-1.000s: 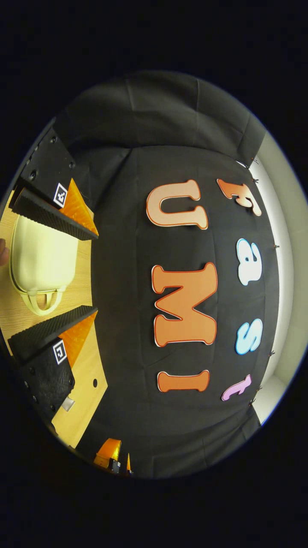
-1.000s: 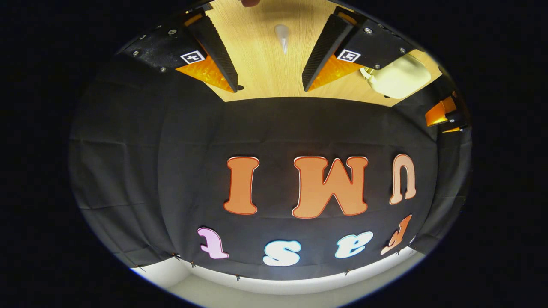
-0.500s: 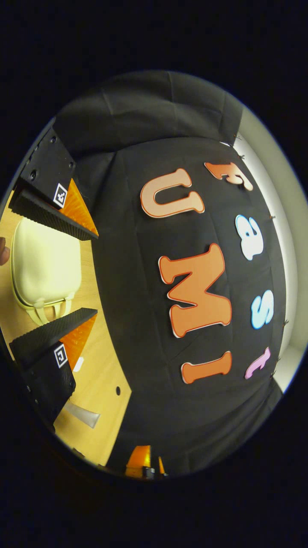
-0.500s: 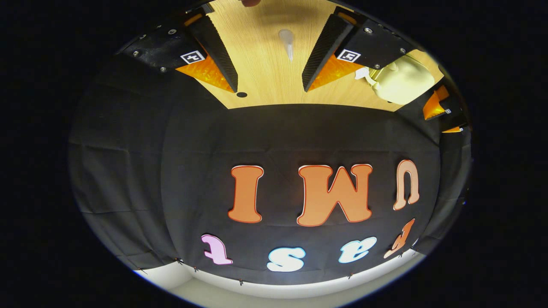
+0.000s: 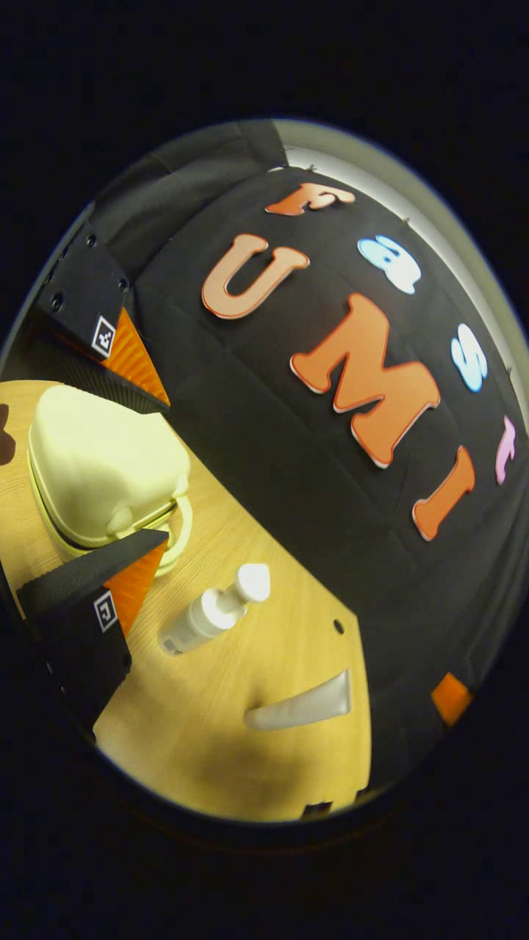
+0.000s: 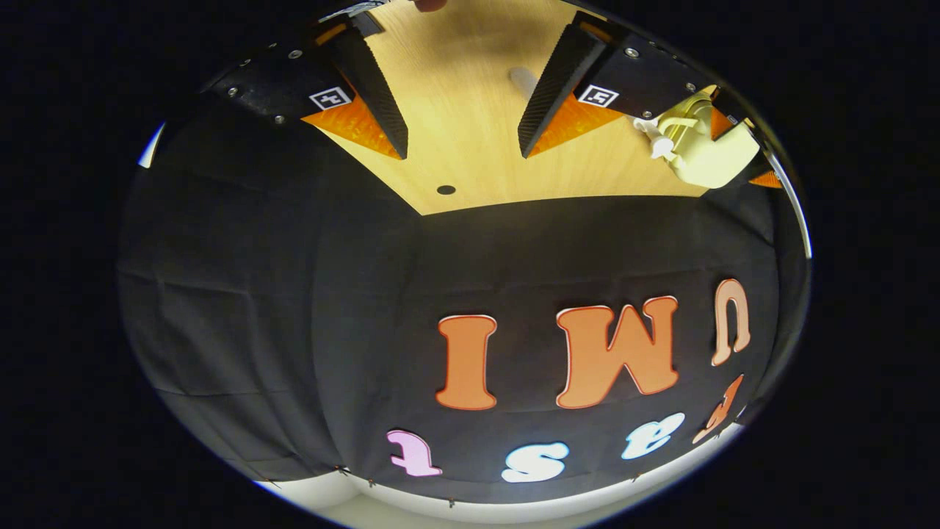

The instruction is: First open the suitcase, pack the skin care products into it, and then close the suitcase.

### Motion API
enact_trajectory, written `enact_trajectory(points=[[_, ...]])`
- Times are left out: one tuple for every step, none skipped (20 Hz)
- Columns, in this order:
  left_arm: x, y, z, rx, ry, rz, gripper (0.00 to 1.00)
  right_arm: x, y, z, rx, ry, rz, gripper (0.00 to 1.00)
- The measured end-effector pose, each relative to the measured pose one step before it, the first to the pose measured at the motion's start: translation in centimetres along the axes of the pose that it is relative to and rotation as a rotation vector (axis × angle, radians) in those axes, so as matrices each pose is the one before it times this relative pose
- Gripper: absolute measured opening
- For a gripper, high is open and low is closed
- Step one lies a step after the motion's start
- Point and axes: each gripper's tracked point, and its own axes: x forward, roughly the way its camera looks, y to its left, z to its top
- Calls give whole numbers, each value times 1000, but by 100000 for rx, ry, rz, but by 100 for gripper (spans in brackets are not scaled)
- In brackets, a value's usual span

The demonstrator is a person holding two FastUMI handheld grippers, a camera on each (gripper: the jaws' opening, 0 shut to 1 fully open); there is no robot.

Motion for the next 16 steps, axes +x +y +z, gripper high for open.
enact_trajectory(points=[[351, -1078, -305, 1943, 798, -1555, 99, -68, -709, -400, 164, 703, -1488, 96], [464, -901, -597, 2144, 2631, -1611, 99, -67, -613, -319, 227, 677, -1248, 96], [593, -716, -687, 1819, 3158, -1112, 99, -31, -691, -332, 408, 737, -1183, 96], [1001, -533, -198, 1883, 1386, -924, 99, 117, -382, -408, 557, 917, -1232, 96], [596, -365, -180, 2655, 370, 107, 99, 33, -528, -339, 721, 874, -1011, 96], [519, -374, -89, 3125, 369, 638, 99, -69, -693, -250, 898, 579, -1208, 96], [494, -194, -158, 3570, 1206, 141, 100, 65, -506, -320, 889, 622, -1110, 96], [378, -153, -300, 2883, 781, -63, 99, 20, -479, -332, 576, 776, -1020, 96], [570, -272, -203, 1814, 1140, -276, 100, 44, -320, -400, 424, 909, -988, 96], [404, -393, -400, 1032, 942, -438, 99, -39, -345, -242, 488, 638, -1028, 96], [426, -303, -78, 1307, 535, -723, 100, -50, -456, -193, 609, 308, -894, 96], [259, -108, 72, 1503, 262, -215, 99, -17, -312, -124, 524, 247, -718, 96], [356, -120, 100, 911, 214, -431, 98, -21, -105, -162, 323, 277, -440, 96], [343, 36, -18, 837, 76, 244, 98, -25, -171, -120, 86, 242, -591, 96], [360, 41, 188, 1172, 244, 460, 98, 11, -146, -152, -67, 426, -423, 96], [541, 119, 167, 981, 145, 45, 98, 2, -59, -40, 54, 311, -340, 96]])
